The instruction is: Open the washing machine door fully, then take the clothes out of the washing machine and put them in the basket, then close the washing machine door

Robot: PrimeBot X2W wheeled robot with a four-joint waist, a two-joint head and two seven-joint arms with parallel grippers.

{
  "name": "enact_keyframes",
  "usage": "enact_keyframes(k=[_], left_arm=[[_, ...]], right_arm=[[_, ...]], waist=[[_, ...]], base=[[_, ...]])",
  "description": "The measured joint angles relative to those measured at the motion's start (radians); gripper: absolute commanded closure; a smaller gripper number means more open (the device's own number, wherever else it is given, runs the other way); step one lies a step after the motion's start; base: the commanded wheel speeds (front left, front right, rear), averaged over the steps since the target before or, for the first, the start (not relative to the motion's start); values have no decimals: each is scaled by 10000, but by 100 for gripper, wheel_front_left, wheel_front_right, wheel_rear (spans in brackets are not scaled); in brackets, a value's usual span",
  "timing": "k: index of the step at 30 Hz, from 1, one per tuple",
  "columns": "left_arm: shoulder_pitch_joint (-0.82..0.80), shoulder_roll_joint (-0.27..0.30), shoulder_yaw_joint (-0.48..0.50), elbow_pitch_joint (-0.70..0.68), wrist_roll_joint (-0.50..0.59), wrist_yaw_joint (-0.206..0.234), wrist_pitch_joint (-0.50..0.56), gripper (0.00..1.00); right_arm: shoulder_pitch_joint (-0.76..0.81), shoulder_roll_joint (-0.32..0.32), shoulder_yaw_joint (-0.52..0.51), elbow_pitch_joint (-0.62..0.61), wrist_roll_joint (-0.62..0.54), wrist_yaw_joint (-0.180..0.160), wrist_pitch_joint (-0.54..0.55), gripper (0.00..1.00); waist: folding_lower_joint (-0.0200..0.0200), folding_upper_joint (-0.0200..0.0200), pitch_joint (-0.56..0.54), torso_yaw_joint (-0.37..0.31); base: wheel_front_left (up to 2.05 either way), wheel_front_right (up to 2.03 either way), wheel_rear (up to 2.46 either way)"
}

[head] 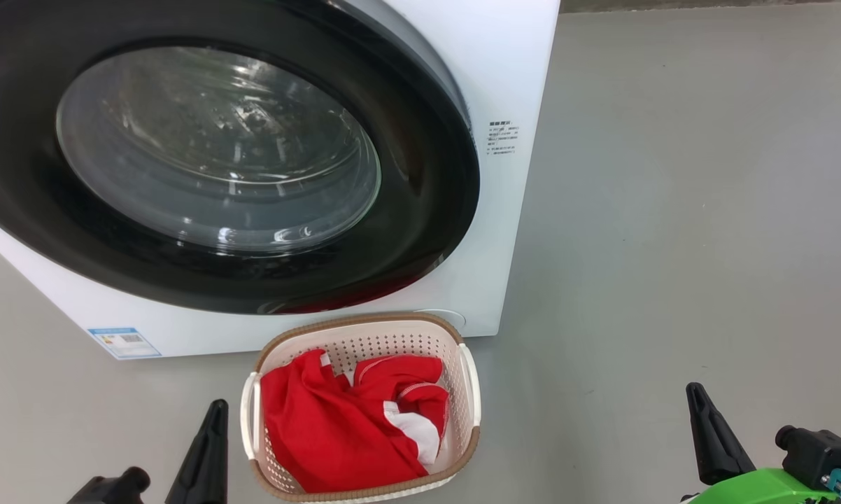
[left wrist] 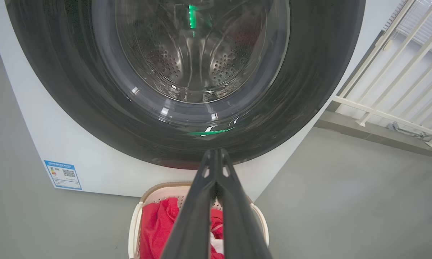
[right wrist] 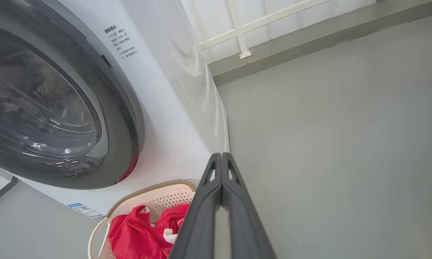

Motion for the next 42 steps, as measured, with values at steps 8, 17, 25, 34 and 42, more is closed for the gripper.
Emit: enact_keyframes(k=[8, 17, 25, 34, 42], left_arm=[[-6, 10, 2, 61, -892, 0, 188, 100], [-13, 27, 12, 92, -1854, 0, 397, 100], [-40, 35, 29, 109, -2709, 0, 600, 100], [-56, 38, 58, 142, -3680, 2, 809, 100], [-77, 46, 82, 159, -4493, 2, 1058, 100]], right_arm=[[-7, -6, -17, -27, 713, 0, 238, 100], [-16, -12, -46, -81, 1666, 0, 443, 100], [-37, -23, -67, -115, 2452, 0, 706, 100], [-53, -29, -98, -144, 3225, 0, 957, 100], [-252, -35, -134, -209, 4011, 0, 1151, 100]], waist=[[1, 0, -53, -50], [0, 0, -120, -106], [0, 0, -179, -155], [0, 0, -245, -211], [0, 0, -303, -261]], base=[[0, 0, 0], [0, 0, 0], [0, 0, 0], [0, 0, 0], [0, 0, 0]])
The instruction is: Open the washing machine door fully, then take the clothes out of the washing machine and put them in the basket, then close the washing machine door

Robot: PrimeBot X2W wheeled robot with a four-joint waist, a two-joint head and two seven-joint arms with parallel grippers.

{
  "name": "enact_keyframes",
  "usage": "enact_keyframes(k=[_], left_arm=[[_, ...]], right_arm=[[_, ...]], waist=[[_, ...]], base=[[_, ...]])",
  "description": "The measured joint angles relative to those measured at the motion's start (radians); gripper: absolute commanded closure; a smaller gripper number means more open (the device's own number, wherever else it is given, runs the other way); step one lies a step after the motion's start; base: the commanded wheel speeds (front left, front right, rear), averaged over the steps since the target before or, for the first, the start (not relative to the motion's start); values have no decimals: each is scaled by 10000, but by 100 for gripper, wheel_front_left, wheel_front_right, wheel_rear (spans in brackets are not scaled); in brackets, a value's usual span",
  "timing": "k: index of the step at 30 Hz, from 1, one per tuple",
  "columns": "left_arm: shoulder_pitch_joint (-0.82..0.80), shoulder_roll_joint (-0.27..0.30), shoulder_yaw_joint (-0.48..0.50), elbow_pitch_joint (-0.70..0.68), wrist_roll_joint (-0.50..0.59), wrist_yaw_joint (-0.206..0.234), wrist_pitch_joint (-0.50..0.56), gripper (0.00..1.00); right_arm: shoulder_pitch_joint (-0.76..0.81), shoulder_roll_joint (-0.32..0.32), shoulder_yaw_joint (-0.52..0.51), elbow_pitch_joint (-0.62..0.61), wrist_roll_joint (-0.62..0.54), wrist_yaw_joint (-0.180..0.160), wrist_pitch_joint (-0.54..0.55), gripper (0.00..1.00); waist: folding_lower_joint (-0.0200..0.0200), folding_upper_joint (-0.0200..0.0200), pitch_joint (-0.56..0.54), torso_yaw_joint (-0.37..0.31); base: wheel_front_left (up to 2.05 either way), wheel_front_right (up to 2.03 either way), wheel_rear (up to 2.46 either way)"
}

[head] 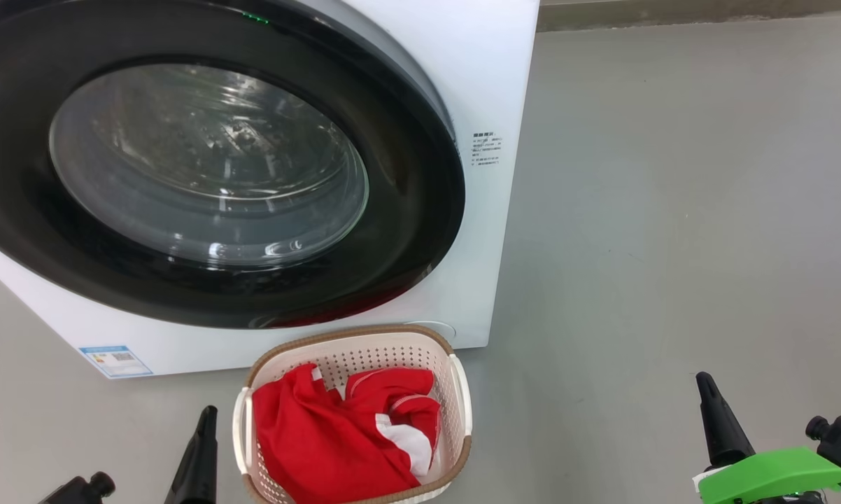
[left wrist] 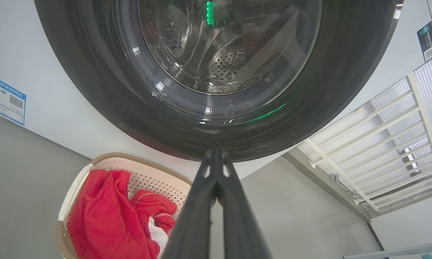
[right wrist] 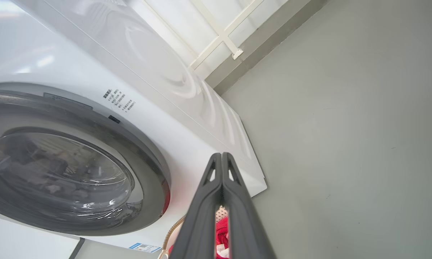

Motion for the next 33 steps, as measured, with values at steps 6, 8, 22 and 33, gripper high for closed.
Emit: enact_keyframes(k=[6, 8, 22, 33], left_arm=[[-35, 10, 21, 13, -533, 0, 100, 100], [-47, 12, 33, 21, -872, 0, 180, 100], [-151, 13, 94, 88, -2238, 0, 539, 100], [-238, 13, 184, 111, -3371, 0, 846, 100]], right_arm=[[1, -4, -54, -15, 468, 0, 173, 100], [0, -6, -119, -35, 838, 0, 249, 100], [-49, -12, -221, -102, 2079, -2, 616, 100], [-241, -17, -265, -173, 2995, -2, 930, 100]], waist=[[0, 0, -36, -31], [0, 0, -59, -50], [0, 0, -154, -131], [0, 0, -235, -199]], base=[[0, 0, 0], [0, 0, 0], [0, 0, 0], [0, 0, 0]])
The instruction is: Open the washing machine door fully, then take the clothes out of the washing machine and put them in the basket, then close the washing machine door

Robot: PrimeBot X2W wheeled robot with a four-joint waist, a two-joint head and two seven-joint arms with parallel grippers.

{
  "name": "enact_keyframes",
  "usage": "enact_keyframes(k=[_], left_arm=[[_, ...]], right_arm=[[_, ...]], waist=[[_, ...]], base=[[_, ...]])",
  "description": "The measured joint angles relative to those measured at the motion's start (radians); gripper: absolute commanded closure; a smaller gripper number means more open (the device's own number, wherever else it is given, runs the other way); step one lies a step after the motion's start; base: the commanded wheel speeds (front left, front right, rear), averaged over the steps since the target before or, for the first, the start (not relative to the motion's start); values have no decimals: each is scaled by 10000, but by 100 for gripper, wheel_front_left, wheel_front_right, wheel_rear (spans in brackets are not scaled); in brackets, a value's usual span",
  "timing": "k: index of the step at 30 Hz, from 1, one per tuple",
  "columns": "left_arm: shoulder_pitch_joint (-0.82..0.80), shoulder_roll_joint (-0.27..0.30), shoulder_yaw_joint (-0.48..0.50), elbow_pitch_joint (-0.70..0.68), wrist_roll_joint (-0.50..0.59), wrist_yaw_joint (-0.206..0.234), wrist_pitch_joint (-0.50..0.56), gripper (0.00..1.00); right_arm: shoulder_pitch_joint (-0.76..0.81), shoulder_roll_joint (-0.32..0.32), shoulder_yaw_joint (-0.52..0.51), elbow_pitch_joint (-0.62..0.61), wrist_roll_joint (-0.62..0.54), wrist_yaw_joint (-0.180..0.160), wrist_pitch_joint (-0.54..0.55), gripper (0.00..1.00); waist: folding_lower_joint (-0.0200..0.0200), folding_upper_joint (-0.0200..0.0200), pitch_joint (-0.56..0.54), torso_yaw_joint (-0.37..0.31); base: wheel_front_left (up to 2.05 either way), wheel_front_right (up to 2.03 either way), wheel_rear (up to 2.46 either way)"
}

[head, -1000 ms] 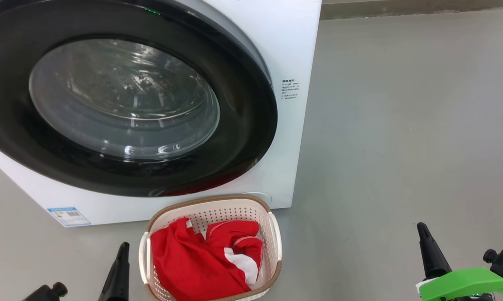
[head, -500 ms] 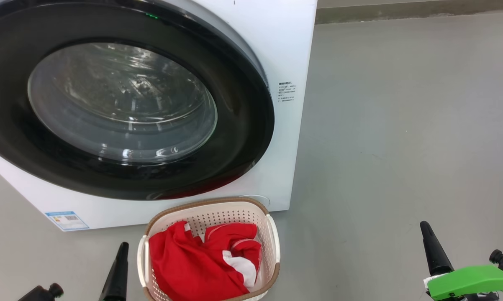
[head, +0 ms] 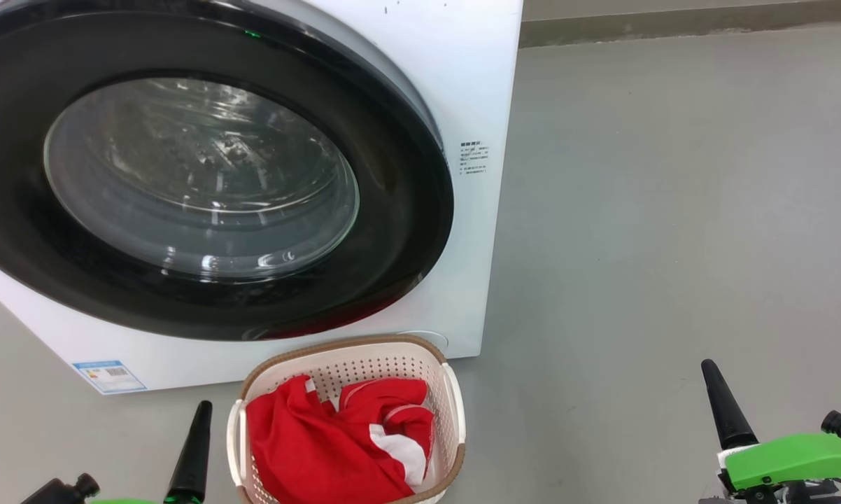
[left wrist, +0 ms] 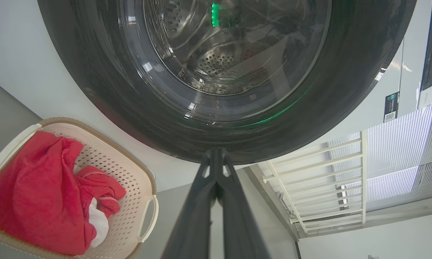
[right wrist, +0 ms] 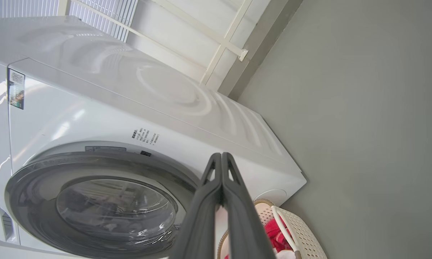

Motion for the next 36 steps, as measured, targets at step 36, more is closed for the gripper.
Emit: enact_keyframes(k=[36], left_arm=[[-235, -15, 299, 169, -3789, 0, 1039, 100]], right_arm=[[-387, -25, -301, -180, 3590, 0, 1080, 100]], waist=[[0, 0, -271, -229]], base=[[0, 0, 0]])
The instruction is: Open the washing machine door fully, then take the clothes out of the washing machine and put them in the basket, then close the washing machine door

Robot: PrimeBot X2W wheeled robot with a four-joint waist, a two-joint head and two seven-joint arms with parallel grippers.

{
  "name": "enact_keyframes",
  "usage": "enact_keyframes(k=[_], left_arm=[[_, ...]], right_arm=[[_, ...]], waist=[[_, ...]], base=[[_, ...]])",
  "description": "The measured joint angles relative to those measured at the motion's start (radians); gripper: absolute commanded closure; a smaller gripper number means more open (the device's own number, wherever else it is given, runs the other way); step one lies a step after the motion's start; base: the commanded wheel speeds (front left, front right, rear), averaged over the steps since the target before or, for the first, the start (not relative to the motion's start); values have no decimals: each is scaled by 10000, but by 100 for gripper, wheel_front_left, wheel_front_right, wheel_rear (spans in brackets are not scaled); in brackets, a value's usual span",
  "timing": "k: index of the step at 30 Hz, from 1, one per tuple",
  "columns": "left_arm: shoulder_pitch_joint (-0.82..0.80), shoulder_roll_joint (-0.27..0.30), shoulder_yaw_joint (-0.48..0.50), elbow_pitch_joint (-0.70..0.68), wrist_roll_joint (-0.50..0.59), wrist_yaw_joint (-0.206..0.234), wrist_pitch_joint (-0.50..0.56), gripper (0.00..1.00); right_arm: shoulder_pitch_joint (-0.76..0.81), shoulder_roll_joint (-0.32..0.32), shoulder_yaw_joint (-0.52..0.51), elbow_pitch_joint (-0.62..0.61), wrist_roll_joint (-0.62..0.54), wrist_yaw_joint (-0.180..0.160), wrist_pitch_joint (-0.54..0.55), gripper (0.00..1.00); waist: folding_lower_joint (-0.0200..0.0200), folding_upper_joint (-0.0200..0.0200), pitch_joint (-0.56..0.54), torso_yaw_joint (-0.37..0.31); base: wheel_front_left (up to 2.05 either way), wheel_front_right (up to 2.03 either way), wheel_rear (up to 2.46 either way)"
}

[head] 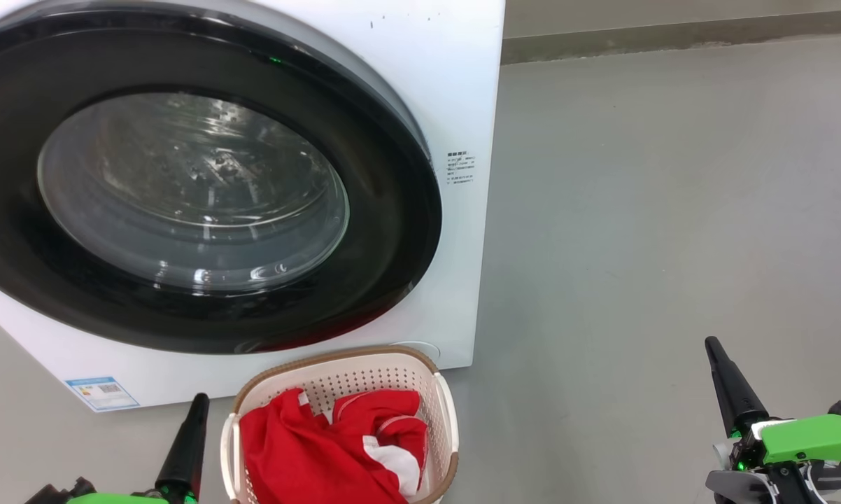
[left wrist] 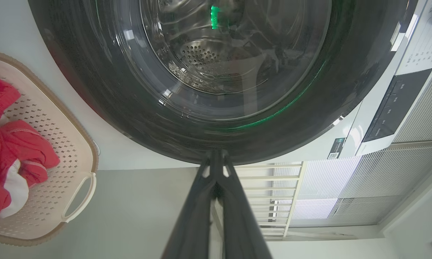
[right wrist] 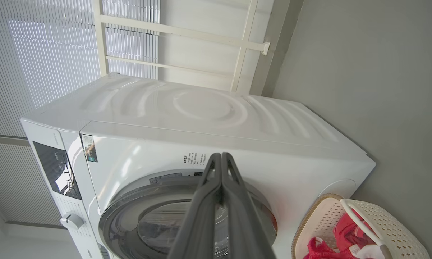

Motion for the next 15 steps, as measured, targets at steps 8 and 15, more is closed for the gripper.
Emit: enact_keyframes(k=[8, 15], left_arm=[[-194, -12, 77, 21, -499, 0, 134, 100], [-194, -13, 104, 25, -499, 0, 136, 100]], right_arm=[[-63, -2, -19, -31, 464, 0, 96, 100], [-178, -2, -25, -54, 462, 0, 98, 100]], waist=[[0, 0, -30, -26], [0, 0, -30, -26]], base=[[0, 0, 0], [0, 0, 0]])
